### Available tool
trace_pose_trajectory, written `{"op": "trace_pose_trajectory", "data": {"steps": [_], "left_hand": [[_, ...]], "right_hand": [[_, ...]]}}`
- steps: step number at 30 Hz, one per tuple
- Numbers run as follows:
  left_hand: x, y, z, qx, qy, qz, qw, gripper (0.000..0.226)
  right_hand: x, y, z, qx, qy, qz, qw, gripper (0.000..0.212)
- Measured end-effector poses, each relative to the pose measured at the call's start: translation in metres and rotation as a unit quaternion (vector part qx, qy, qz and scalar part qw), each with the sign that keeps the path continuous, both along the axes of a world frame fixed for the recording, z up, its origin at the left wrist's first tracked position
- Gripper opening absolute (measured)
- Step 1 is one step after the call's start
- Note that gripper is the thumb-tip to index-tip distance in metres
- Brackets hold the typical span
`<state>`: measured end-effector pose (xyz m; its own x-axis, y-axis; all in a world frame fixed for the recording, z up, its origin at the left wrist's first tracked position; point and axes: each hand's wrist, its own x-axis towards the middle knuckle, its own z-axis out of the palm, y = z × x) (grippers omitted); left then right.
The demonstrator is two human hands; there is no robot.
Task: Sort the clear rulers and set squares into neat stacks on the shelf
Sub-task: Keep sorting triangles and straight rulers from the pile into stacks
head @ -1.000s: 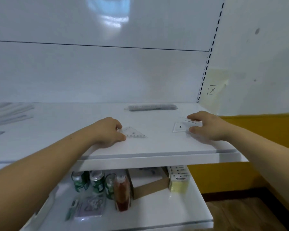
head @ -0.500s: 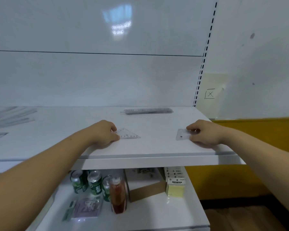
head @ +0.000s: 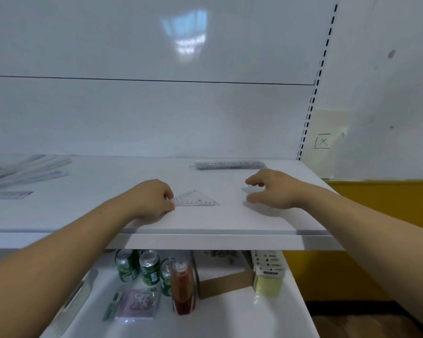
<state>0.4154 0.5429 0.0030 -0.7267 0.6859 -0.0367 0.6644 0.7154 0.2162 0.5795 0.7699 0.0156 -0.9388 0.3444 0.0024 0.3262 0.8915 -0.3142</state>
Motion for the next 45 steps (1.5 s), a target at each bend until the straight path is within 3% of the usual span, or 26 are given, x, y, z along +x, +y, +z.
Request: {"op": "trace_pose_trajectory", "data": {"steps": [9, 15, 19, 23, 28, 35, 45], "left_hand": [[-0.006, -0.011, -0.007, 0.059, 0.006, -0.004, 0.998, 0.021], [-0.007, -0.01, -0.006, 0.037, 0.0, -0.004, 0.999, 0.005], [-0.011, -0.019, 0.004, 0.004, -0.015, 0.002, 1.0, 0.041], [-0.029, -0.046, 0.013, -0.002, -0.005, 0.008, 1.0, 0.049], [-0.061, -0.108, 0.015, 0.013, 0.003, 0.021, 1.0, 0.052], [-0.134, -0.245, 0.018, 0.006, 0.028, 0.048, 0.998, 0.055], [-0.225, -0.427, 0.018, 0.033, 0.04, 0.18, 0.982, 0.053]], "right_hand": [[-0.057, -0.058, -0.016, 0.055, -0.017, 0.084, 0.995, 0.043], [-0.058, -0.058, -0.016, 0.048, -0.019, 0.086, 0.995, 0.043], [-0.061, -0.059, -0.009, 0.039, -0.016, 0.08, 0.996, 0.048], [-0.073, -0.069, 0.008, 0.041, -0.009, 0.067, 0.997, 0.049], [-0.124, -0.117, 0.033, 0.079, 0.002, 0.081, 0.994, 0.053], [-0.234, -0.248, 0.042, 0.06, 0.014, 0.131, 0.99, 0.054], [-0.372, -0.412, 0.041, 0.068, 0.02, 0.236, 0.969, 0.056]]}}
